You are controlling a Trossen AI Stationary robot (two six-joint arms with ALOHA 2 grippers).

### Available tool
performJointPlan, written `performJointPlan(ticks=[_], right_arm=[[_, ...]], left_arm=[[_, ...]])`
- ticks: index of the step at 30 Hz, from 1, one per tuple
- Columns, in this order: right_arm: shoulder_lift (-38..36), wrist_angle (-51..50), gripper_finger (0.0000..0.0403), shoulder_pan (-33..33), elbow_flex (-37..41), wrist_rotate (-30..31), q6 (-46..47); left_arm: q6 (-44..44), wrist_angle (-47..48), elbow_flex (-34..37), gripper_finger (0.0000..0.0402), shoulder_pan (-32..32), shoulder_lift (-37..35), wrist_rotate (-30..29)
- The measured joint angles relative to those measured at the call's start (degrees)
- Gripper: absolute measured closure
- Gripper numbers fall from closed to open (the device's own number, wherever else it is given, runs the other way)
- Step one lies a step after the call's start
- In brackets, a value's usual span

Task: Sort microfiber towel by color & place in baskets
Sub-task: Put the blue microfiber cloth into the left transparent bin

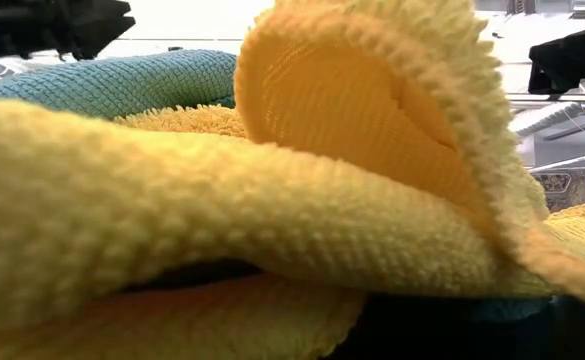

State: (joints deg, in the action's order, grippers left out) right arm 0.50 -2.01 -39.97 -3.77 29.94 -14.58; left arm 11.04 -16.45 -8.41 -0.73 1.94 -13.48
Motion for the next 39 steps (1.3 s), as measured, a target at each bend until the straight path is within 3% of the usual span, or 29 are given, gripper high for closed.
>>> performJointPlan(ticks=[6,12,21,24,27,39], right_arm=[[0.01,0.01,0.0257,0.0,0.0,0.0,-0.01],[-0.01,0.01,0.0257,0.0,0.0,0.01,0.0],[0.01,0.01,0.0257,0.0,0.0,0.02,0.01],[0.01,0.0,0.0257,0.0,0.0,0.01,-0.01],[-0.01,0.01,0.0257,0.0,0.0,0.01,-0.01],[0.01,0.01,0.0257,0.0,0.0,0.0,-0.01]], left_arm=[[2.89,6.25,-6.86,0.0229,-0.02,5.08,-13.91],[1.18,14.36,-14.5,0.0229,-0.02,14.29,-23.42],[-2.95,32.15,-25.42,0.0229,-3.02,33.48,-30.77],[-7.13,40.49,-28.5,0.0229,-7.3,38.61,-29.11],[-10.85,46.63,-30.58,0.0228,-12.64,42.88,-23.42],[-12.37,51.84,-30.55,0.0184,-29.91,55.8,-4.71]])
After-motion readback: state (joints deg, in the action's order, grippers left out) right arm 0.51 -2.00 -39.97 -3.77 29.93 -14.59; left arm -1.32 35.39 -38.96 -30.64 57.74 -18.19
